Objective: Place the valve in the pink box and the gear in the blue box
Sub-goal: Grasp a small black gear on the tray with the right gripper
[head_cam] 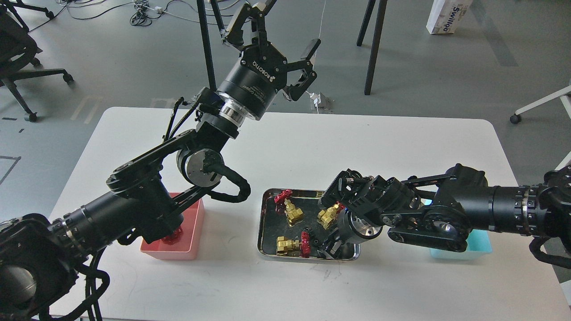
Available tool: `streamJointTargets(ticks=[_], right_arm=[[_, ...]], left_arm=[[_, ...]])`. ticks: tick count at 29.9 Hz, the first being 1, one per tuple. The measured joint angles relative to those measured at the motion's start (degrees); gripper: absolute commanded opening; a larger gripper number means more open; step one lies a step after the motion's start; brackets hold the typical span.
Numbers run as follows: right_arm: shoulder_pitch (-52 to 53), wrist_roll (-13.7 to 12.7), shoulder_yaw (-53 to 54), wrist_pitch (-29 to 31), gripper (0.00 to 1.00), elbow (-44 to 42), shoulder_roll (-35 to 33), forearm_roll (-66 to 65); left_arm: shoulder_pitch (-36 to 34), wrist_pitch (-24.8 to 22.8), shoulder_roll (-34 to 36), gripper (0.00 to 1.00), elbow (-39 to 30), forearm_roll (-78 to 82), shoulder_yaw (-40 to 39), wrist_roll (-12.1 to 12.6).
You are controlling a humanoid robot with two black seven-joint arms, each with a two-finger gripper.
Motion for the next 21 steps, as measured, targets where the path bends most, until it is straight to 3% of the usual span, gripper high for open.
streamJointTargets(ticks=[21], right_arm=[[0.82, 0.21, -0.09, -0.03, 0.51, 0.83, -0.57, 0.60]], left_arm=[[0.86, -0.04, 0.10, 1.00, 0.09, 1.08, 0.02, 0.00]])
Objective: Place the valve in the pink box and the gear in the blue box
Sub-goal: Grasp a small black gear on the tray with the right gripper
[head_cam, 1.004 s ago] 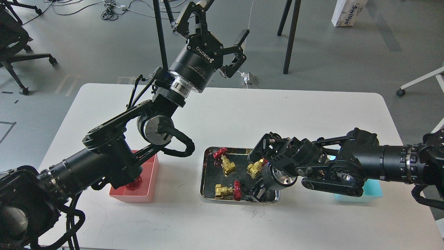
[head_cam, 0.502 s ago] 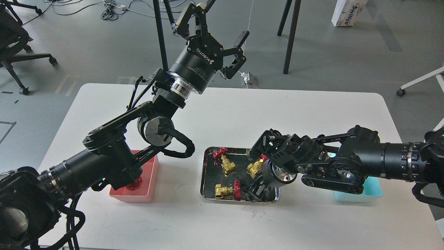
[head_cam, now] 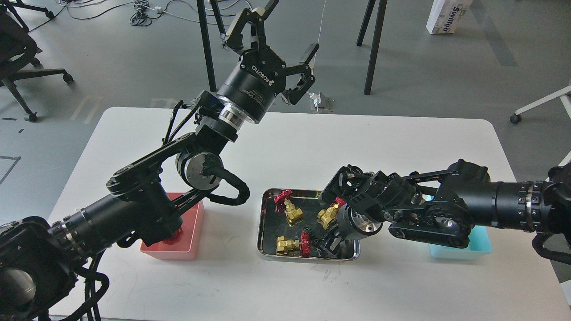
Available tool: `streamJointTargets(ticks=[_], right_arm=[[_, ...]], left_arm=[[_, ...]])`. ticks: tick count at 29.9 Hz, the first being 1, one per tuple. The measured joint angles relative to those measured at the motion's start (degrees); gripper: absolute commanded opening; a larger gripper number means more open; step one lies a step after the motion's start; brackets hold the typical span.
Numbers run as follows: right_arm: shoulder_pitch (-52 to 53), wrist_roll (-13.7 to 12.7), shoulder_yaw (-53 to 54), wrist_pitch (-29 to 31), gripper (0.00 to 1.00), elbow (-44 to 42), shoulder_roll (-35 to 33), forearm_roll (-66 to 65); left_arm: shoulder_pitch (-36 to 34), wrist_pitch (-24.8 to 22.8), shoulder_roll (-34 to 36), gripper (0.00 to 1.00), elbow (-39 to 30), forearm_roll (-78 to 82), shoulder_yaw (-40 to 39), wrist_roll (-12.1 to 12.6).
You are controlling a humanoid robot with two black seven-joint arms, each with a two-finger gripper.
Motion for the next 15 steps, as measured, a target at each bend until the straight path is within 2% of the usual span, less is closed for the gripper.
streamJointTargets(ticks=[15], right_arm=[[-0.21, 0.29, -1.03, 0.00, 0.50, 2.61, -1.98, -0.40]], left_arm=[[0.14, -0.08, -0.08, 1.00, 0.08, 0.16, -0.06, 0.00]])
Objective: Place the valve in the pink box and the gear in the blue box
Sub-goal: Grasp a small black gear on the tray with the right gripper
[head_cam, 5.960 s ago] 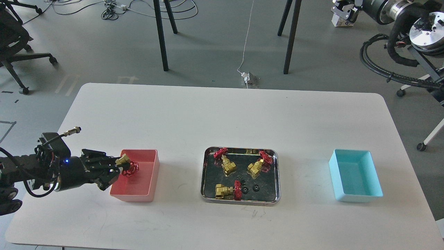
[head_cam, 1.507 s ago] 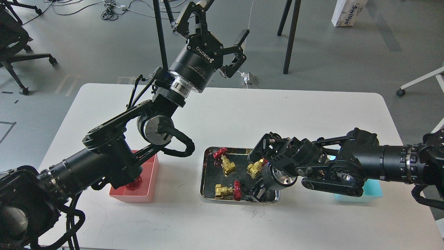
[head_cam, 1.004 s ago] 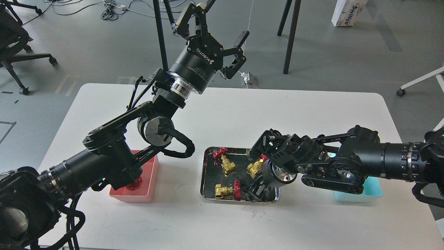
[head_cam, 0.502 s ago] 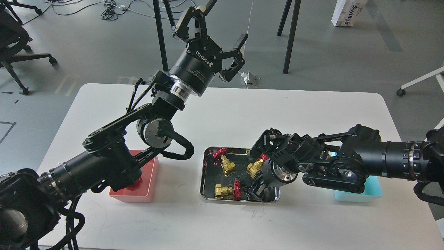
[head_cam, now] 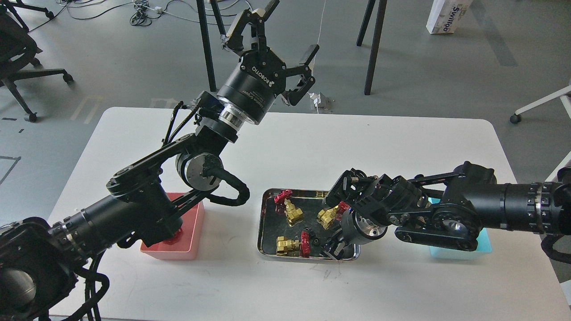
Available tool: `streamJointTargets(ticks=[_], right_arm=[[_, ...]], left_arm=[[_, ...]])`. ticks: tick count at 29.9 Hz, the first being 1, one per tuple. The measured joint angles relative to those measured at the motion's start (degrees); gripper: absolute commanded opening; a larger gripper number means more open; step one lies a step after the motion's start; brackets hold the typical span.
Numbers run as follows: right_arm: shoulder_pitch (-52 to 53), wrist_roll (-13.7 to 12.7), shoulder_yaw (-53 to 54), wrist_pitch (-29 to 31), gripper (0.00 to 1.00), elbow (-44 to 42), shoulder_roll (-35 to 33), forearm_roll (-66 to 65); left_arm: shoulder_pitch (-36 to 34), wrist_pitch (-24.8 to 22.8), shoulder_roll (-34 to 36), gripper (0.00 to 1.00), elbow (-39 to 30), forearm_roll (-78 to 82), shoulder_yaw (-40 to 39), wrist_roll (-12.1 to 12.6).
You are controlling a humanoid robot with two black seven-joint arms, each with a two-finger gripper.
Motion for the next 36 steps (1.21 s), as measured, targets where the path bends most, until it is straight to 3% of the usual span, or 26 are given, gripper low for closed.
streamJointTargets(ticks=[29, 36], right_arm=[[-0.67, -0.05, 0.00, 0.00, 0.46, -3.28, 0.73, -0.12], [-0.81, -0.03, 0.09, 0.01, 0.39, -3.96, 1.47, 0.09]], left_arm=[[0.34, -0.18, -0.71, 1.00, 0.97, 0.09, 0.10, 0.00], [0.37, -0.19, -0.80, 1.00, 1.12, 0.09, 0.10, 0.00]])
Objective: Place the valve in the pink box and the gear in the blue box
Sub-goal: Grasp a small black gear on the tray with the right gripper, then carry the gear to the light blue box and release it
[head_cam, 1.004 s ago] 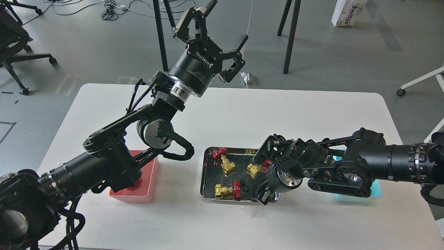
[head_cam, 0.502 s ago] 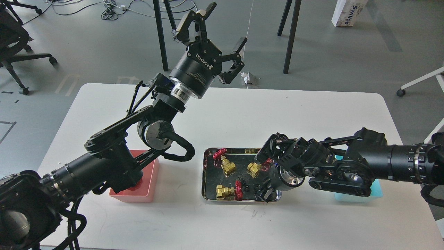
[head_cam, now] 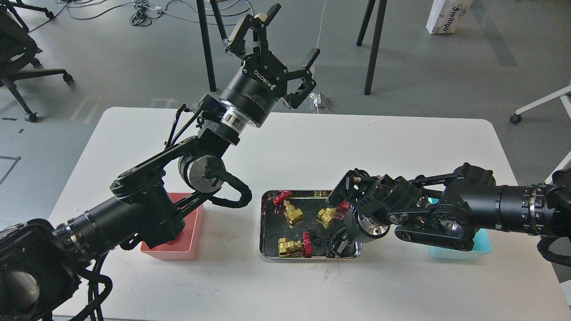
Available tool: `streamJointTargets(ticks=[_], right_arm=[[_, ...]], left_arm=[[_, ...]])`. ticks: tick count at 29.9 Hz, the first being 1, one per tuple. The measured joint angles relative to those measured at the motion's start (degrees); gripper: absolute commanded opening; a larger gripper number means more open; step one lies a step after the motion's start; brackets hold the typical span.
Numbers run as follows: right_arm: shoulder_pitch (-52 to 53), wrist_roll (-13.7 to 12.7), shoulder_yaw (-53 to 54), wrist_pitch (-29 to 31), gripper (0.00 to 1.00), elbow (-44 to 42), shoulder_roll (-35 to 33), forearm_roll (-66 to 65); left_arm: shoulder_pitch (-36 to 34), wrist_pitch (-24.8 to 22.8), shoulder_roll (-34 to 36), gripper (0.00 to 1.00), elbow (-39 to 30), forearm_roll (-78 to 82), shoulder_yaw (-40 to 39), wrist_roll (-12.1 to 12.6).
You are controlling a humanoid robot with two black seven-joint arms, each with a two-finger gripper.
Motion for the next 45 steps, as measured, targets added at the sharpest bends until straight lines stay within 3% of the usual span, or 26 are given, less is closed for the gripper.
streamJointTargets(ticks=[13, 22, 27, 31, 36, 41, 45], right_arm=[[-0.10, 0.02, -0.18, -0.02, 0.05, -0.52, 1.50, 0.09], [1.03, -0.02, 0.67, 0.03, 0.02, 0.47, 0.91, 0.43], [3.59, 0.13, 4.89, 0.02, 0.01, 3.79, -3.55, 1.41], [5.10, 0.14, 8.26, 0.00, 0.01, 7.90, -10.05, 5.77], [4.31, 0.08, 16.44, -0.02, 0.01, 15.14, -27.02, 11.58], [-3.32, 0.09, 22.24, -0.01, 0.01, 20.07, -46.70, 26.61], [-12.06, 0.28, 22.61, -0.01, 0.01, 20.66, -52.26, 34.33]], left_arm=[[0.25, -0.23, -0.02, 1.00, 0.99, 0.00, -0.01, 0.00], [0.25, -0.24, -0.75, 1.00, 1.47, 0.60, 0.02, 0.00], [0.25, -0.18, -1.07, 1.00, 2.10, 0.79, 0.08, 0.00], [0.25, -0.18, -1.57, 1.00, 2.51, 0.79, 0.12, 0.00], [0.25, -0.16, -1.96, 1.00, 2.67, 0.82, 0.33, 0.03], [0.25, -0.16, -2.24, 1.00, 2.76, 0.82, 0.29, 0.03], [0.25, -0.16, -3.70, 1.00, 3.72, 0.83, 0.50, 0.03]])
